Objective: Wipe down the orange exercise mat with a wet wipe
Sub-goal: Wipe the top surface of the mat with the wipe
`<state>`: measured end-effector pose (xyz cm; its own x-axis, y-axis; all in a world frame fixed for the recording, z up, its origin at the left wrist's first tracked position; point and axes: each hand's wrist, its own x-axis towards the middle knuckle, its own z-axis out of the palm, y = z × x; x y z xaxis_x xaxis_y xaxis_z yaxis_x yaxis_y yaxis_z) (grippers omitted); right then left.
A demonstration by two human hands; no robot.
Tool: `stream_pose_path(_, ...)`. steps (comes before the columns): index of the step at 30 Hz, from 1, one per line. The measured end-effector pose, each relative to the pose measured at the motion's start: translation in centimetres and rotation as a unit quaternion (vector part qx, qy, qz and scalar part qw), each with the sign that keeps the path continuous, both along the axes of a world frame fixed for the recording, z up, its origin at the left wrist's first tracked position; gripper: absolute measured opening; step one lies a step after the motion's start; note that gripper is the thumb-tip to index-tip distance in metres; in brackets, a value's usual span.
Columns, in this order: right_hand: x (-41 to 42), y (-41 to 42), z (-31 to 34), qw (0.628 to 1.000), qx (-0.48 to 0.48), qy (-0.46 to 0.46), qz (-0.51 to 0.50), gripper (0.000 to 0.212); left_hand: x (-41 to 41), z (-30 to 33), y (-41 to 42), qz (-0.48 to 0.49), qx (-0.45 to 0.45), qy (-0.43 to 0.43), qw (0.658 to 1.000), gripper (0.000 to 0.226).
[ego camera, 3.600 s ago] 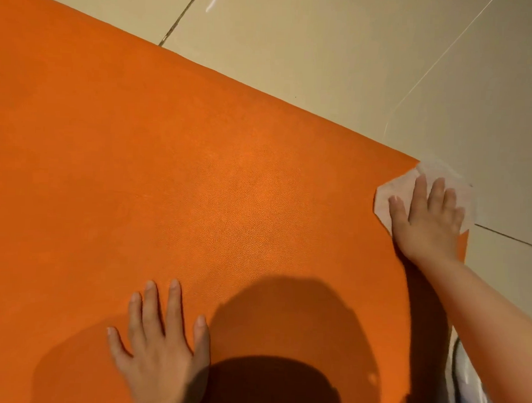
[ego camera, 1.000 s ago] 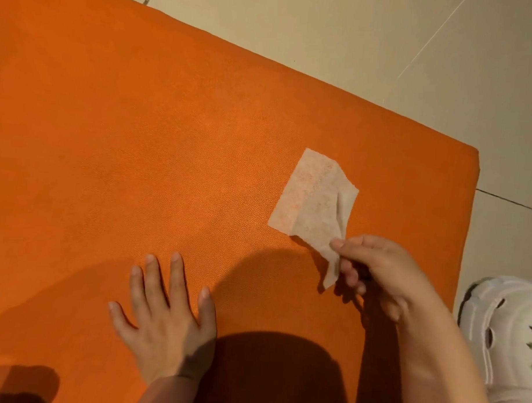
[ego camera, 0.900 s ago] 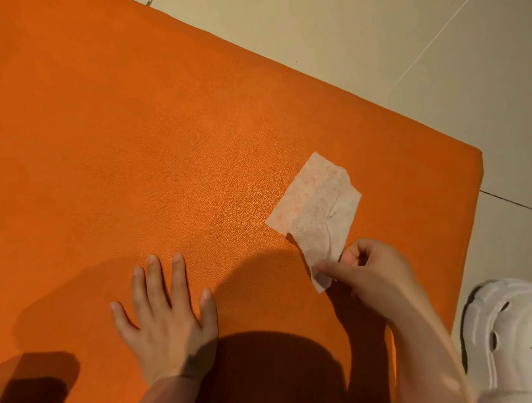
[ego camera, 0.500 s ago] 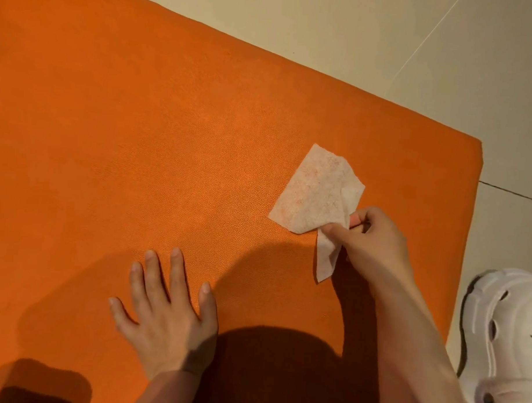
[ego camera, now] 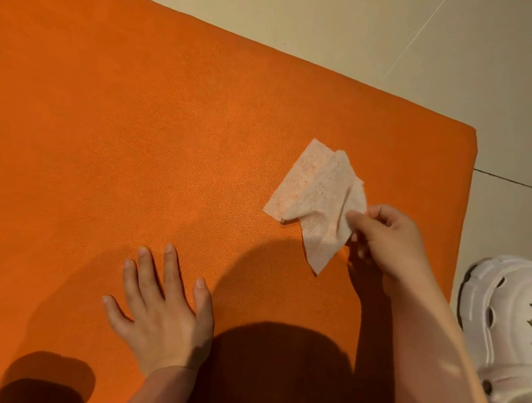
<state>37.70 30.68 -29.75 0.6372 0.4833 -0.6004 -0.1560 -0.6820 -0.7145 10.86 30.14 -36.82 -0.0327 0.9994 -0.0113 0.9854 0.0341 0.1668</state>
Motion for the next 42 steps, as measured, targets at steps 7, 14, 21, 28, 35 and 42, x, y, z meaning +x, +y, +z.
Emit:
stream_pose_path(7, 0.6, -4.8, -0.4, 0.946, -0.113, -0.298, -0.066, 0.024, 0.1, -0.1, 0.1, 0.002, 0.003, -0.002, 1.000, 0.066)
stream_pose_path(14, 0.0, 2.5, -3.0, 0.821, 0.105, -0.422, 0.370, 0.042, 0.3, 0.0, 0.0, 0.002, -0.001, -0.002, 1.000, 0.066)
stream_pose_path(21, 6.4, 2.9, -6.1, 0.747, 0.001, -0.461, 0.480, 0.063, 0.2, -0.1, 0.0, 0.007, -0.001, -0.016, 1.000, 0.065)
stream_pose_path(28, 7.8, 1.9, -5.4, 0.875, -0.224, -0.417, 0.103, 0.062, 0.1, -0.4, -0.1, -0.005, 0.019, -0.008, 1.000, 0.065)
stream_pose_path(35, -8.5, 5.8, -6.5, 0.825, -0.020, -0.460, 0.328, 0.064, 0.1, -0.3, 0.1, 0.000, 0.014, 0.013, 1.000, 0.063)
stream_pose_path(42, -8.2, 5.0, -7.2, 0.731, 0.107, -0.447, 0.504, 0.053, -0.2, -0.7, -0.4, -0.011, 0.047, 0.022, 0.999, 0.061)
